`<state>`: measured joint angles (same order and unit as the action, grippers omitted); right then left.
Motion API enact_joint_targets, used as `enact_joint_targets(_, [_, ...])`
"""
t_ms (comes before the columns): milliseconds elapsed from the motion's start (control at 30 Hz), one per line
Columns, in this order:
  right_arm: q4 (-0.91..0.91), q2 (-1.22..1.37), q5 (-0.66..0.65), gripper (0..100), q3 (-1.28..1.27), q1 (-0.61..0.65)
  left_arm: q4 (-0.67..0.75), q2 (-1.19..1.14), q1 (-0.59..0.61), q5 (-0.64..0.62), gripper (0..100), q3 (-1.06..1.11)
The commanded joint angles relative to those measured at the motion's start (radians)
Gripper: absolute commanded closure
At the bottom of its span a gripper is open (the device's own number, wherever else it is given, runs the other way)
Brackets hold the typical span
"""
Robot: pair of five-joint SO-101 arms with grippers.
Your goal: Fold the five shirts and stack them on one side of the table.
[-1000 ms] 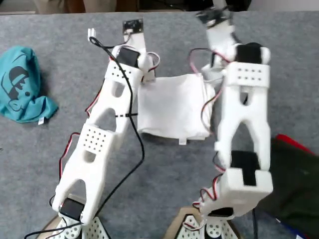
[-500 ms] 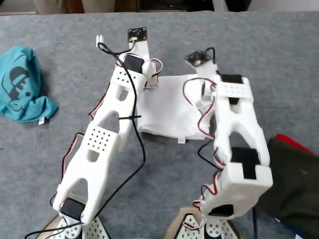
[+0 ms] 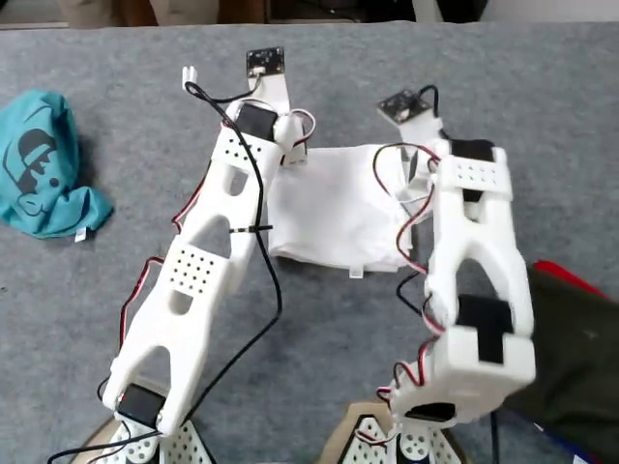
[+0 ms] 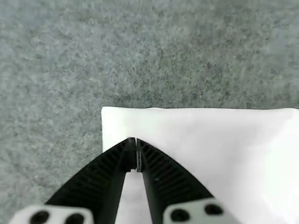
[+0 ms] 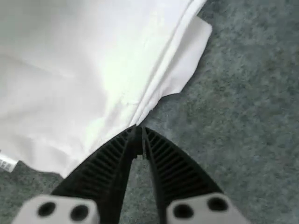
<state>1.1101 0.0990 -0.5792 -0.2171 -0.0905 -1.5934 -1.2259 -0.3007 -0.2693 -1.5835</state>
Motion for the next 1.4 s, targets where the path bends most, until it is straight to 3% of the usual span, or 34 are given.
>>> enact_joint_targets(0, [0.040,-0.162,-0.011,99.4,0.056,-0.004,-0.031,0.027,0.000,0.023,98,-0.092])
enact_joint_targets(300, [0.092,-0.188,0.014,99.4,-0.021,0.070,-0.060,0.042,0.017,0.071,98,-0.077])
enact_joint_targets(433, [-0.037,-0.153,0.037,99.4,-0.176,0.111,-0.025,0.028,0.017,0.071,98,-0.023])
enact_joint_targets(533, [-0.190,-0.110,0.034,99.4,-0.285,0.064,0.015,0.018,0.017,0.072,98,0.026])
enact_joint_targets(733, [-0.276,0.033,0.017,99.3,-0.274,0.004,0.057,-0.015,0.017,0.121,98,0.087])
enact_joint_targets(867, [-0.199,0.051,0.043,99.2,-0.173,-0.013,0.051,-0.013,0.041,0.117,97,0.069])
enact_joint_targets(1067, [0.005,-0.077,0.049,91.9,-0.070,-0.004,-0.035,0.030,0.058,0.117,77,-0.083])
enact_joint_targets(1267, [0.095,-0.153,0.144,90.2,-0.067,-0.004,-0.081,0.056,0.089,0.132,76,-0.072])
enact_joint_targets(1367, [0.083,-0.150,0.195,80.4,-0.084,-0.004,-0.077,0.035,0.100,0.155,76,-0.028])
